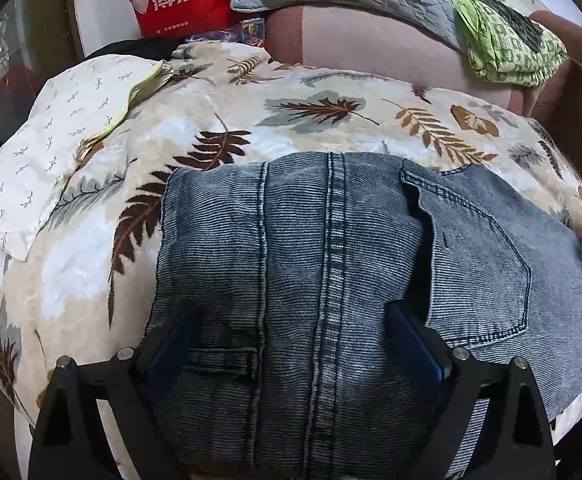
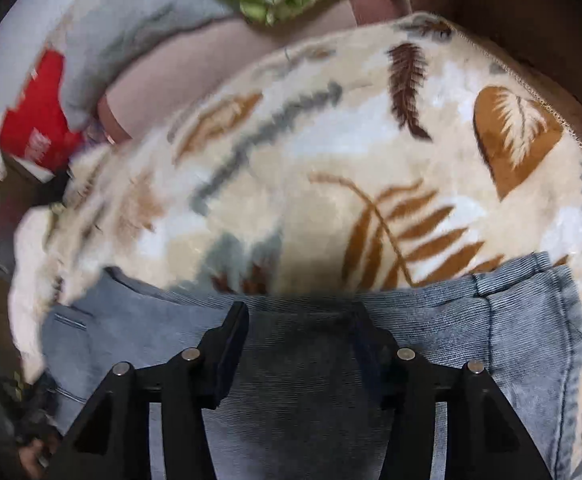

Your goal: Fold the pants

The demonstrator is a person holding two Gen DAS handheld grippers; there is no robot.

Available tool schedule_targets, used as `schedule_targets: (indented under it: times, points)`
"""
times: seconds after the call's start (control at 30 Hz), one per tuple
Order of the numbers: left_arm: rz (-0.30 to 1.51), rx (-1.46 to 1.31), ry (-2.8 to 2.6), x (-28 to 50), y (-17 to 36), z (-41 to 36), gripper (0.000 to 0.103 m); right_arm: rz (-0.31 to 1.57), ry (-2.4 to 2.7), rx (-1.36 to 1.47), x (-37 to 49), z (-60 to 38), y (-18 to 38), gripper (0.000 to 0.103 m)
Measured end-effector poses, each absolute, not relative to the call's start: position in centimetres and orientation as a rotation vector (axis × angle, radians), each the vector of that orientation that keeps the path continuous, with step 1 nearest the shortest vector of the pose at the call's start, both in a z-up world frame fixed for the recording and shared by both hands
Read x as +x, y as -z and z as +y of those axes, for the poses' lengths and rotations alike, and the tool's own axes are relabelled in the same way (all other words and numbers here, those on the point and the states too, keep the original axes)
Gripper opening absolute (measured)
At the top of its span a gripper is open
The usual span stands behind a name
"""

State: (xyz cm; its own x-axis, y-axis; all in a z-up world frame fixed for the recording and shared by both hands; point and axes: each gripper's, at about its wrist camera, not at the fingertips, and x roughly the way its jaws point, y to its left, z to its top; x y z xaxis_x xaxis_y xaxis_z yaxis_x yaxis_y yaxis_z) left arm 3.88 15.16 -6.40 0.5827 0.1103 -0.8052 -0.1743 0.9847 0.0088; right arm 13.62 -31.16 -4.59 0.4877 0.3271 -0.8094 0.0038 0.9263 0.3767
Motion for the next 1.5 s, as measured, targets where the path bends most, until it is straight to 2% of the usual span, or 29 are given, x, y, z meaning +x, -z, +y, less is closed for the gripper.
schedule_targets:
  times: [0.07,0.13,0.2,0.37,0.47,0.63,0.77,0.83,0.87,1.0,1.07,1.1,1.17,1.43,1.5]
  points:
    - [0.933,-0.074,-0.167,3.9,6.4,15.2,0.095,1.044,-0.222,0.388,12.6,-31.4,4.2,0.057]
    - [0.932,-0.071,-0.171,4.0,6.5,15.0,0.095,1.07,-0.14,0.328,12.6,-32.5,5.5,0.069]
    - [0.93,-0.066,-0.175,4.0,6.4,14.9,0.095,1.129,-0.128,0.374,13.7,-33.7,7.6,0.069]
    - [0.899,-0.068,-0.187,3.5,5.2,14.5,0.095,0.965,-0.148,0.55,9.4,-36.9,2.0,0.069]
    - [0.832,-0.075,-0.148,2.9,3.3,13.3,0.095,0.926,-0.141,0.672,4.6,-39.4,0.8,0.069]
    - [0.806,-0.05,-0.062,2.7,2.0,10.1,0.095,0.96,-0.168,0.871,-0.7,-41.9,3.3,0.069]
    - [0.827,-0.019,-0.003,2.9,2.2,7.4,0.095,0.952,-0.132,0.961,0.5,-44.0,6.9,0.069]
    - [0.852,0.007,0.012,2.8,2.8,6.3,0.095,1.0,-0.07,0.968,1.8,-45.1,9.0,0.057]
    - [0.859,0.017,0.011,2.7,3.0,5.9,0.095,0.989,-0.049,1.011,1.7,-45.6,9.1,0.055]
    - [0.876,0.01,0.024,2.4,3.5,4.9,0.095,0.897,-0.112,0.938,0.3,-44.7,5.8,0.056]
    - [0.871,0.012,0.028,2.6,3.5,4.2,0.095,0.888,-0.107,0.958,-0.4,-44.8,6.0,0.067]
    - [0.873,0.009,0.038,2.7,3.4,3.8,0.095,0.922,-0.07,0.95,-0.2,-45.0,6.9,0.069]
    - [0.878,0.013,0.055,2.9,3.3,3.0,0.095,0.956,-0.057,0.995,0.7,-45.7,9.0,0.067]
    - [0.861,0.022,0.057,2.6,2.6,1.5,0.095,0.897,-0.113,0.926,-0.7,-43.0,5.9,0.068]
    - [0.874,0.011,0.056,2.7,2.9,1.7,0.095,0.914,-0.128,0.895,-0.6,-41.8,6.3,0.071]
